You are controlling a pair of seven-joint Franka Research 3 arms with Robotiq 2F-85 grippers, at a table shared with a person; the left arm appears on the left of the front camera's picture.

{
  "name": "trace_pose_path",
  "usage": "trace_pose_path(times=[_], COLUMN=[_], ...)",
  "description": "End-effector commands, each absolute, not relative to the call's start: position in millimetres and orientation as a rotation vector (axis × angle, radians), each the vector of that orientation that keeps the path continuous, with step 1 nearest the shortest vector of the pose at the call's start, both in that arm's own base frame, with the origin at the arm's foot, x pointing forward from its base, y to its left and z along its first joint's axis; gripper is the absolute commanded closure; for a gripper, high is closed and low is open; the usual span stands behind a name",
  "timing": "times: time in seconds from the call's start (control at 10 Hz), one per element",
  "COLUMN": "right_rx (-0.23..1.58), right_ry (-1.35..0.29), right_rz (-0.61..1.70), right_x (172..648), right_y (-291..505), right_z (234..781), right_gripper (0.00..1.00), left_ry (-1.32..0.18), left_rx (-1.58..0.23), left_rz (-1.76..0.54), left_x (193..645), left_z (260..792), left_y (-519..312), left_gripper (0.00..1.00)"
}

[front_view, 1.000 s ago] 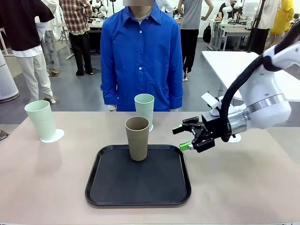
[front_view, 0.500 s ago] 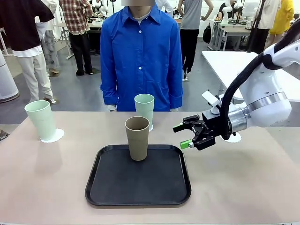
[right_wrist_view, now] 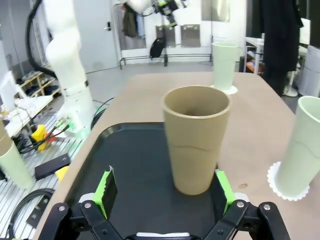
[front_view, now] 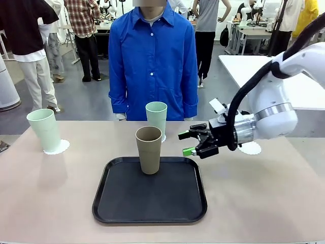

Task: Place coasters on the table and set cups on them.
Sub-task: Take one Reusable plastic cup from the Flat Tray and place it on a coaster set by the human.

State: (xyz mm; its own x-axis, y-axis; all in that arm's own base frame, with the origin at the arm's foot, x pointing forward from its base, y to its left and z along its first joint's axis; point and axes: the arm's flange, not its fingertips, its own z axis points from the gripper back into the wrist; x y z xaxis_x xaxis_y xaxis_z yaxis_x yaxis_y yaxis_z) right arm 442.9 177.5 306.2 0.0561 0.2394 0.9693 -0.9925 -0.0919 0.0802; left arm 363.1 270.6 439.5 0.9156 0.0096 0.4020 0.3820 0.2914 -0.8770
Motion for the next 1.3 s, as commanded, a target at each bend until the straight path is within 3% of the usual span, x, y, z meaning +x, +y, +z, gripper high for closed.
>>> trace_pose_path(times=[0.0,0.4,1.2], right_rx=[1.12,1.178,1.169], right_ry=[-0.981,-0.916,-0.985], right_rz=[1.325,1.38,1.329], right_x=[455,457,470], right_y=[202,233,244], right_z=[287,271,262], right_gripper=[0.0,0.0,0.0], left_ry=[-0.362,-0.362,-0.362], left_rx=[-1.266,-1.266,-1.266], left_rz=[-0.265,-0.265,-0.265], left_x=[362,362,362], left_z=[442,442,442], left_y=[274,274,274], left_gripper=[0.0,0.0,0.0])
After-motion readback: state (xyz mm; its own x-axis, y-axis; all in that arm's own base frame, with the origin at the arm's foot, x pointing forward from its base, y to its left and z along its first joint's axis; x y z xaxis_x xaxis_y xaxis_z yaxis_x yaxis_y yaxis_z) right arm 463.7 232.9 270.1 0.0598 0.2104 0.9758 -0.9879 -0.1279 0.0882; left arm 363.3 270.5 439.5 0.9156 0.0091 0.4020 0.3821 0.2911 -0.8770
